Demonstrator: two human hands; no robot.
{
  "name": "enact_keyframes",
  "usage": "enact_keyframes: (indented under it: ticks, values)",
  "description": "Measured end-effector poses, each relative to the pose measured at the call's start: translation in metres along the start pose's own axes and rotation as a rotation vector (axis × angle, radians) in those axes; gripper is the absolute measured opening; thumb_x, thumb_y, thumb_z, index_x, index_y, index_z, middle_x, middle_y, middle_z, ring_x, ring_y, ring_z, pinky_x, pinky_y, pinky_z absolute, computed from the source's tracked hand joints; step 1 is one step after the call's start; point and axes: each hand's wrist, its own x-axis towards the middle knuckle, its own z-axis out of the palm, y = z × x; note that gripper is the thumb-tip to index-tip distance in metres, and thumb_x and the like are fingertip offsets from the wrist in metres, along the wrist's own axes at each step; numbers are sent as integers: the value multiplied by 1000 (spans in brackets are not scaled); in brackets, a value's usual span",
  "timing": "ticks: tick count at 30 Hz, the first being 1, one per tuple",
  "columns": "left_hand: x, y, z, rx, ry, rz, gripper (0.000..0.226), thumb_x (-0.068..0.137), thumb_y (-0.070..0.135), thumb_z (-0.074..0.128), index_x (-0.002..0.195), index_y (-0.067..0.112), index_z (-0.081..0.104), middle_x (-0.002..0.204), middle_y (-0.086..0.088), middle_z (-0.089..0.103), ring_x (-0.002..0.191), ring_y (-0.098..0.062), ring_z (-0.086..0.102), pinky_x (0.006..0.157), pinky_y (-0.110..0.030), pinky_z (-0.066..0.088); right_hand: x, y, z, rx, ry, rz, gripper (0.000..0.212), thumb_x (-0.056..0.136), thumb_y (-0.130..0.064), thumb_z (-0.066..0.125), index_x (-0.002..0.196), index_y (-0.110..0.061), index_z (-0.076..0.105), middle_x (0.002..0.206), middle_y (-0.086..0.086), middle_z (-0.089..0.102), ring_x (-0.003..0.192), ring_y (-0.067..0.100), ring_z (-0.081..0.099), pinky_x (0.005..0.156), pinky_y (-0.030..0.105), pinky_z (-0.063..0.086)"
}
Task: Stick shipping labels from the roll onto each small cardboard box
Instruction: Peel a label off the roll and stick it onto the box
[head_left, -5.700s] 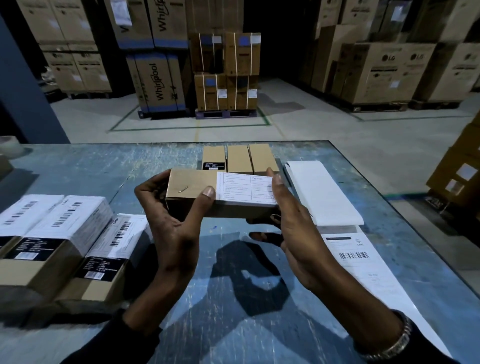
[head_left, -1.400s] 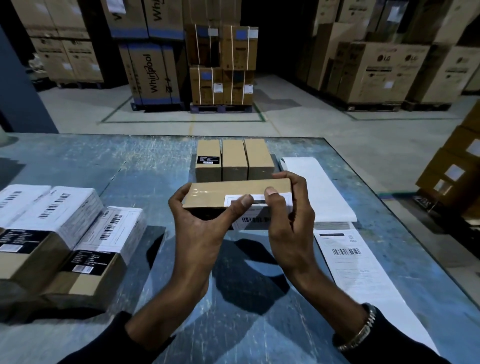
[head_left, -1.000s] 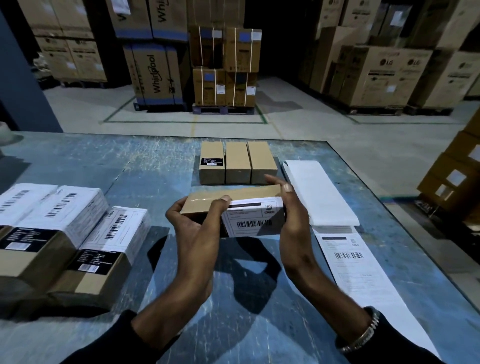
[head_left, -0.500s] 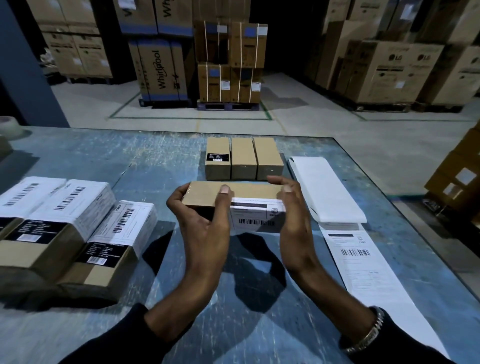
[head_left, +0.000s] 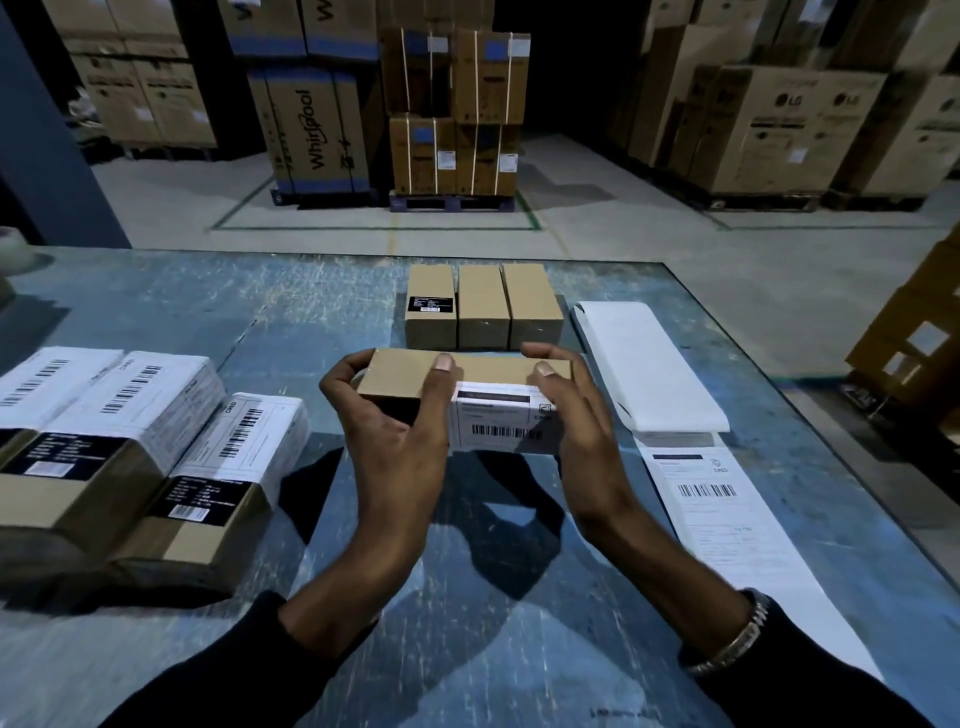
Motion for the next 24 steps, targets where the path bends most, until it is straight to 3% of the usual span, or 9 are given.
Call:
enact_keyframes:
  ticks: [3, 6, 9, 11, 14, 17, 21, 24]
  values:
    - [2, 0, -1, -26, 13, -6, 43, 98, 38, 73, 126, 32, 41, 117, 4, 69, 98, -2, 74, 81, -26, 62, 5, 0, -3, 124, 43, 78, 49, 104, -51, 34, 132, -27, 67, 120, 8, 76, 109, 24, 73, 87, 45, 60]
    - [2, 0, -3, -61, -5, -35, 54, 90, 53, 77, 125, 33, 43, 114, 5, 71, 102, -9, 74, 95, -45, 63, 7, -2, -1, 69, 44, 77, 53, 104, -65, 36, 135, -34, 66, 126, 6, 75, 114, 21, 73, 96, 46, 59]
    - [2, -1, -3, 70, -46, -17, 83, 69, 64, 91, 127, 36, 39, 127, 2, 63, 111, -10, 70, 97, -42, 62, 5, -1, 0, -60, 35, 33, 37, 99, -58, 54, 129, -39, 64, 121, 0, 72, 102, 10, 73, 77, 25, 59]
    - [2, -1, -3, 136, -57, -25, 93, 63, 66, 93, 130, 34, 37, 130, 0, 61, 114, -11, 69, 98, -41, 62, 5, 2, -3, -49, 39, 41, 28, 105, -49, 56, 128, -34, 65, 111, 0, 74, 97, 11, 72, 70, 23, 57]
    - [4, 2, -4, 112, -65, -82, 92, 65, 63, 91, 133, 32, 38, 127, 2, 64, 112, -8, 69, 99, -40, 62, 6, -2, -3, -57, 55, 44, 43, 104, -63, 50, 125, -29, 66, 106, -2, 77, 101, 12, 74, 75, 27, 61]
    - [6, 6, -6, 86, -68, -105, 87, 66, 57, 88, 134, 32, 40, 121, 8, 66, 104, -2, 72, 98, -37, 62, 9, -4, -5, -42, 41, 52, 64, 93, -72, 46, 120, -18, 67, 108, 10, 79, 104, 28, 76, 81, 39, 66]
    - [11, 7, -7, 58, -67, -154, 79, 68, 57, 85, 131, 32, 44, 114, 5, 74, 99, -4, 76, 95, -40, 64, 11, -4, -8, 28, 8, 82, 81, 70, -95, 60, 123, -35, 72, 115, 12, 78, 106, 33, 77, 73, 51, 67]
    - [14, 6, -8, 67, -61, -190, 76, 71, 59, 84, 130, 27, 47, 112, 4, 75, 97, -4, 76, 94, -43, 65, 11, -5, -7, 31, -3, 88, 75, 72, -89, 61, 123, -35, 72, 113, 10, 79, 103, 32, 78, 68, 49, 66]
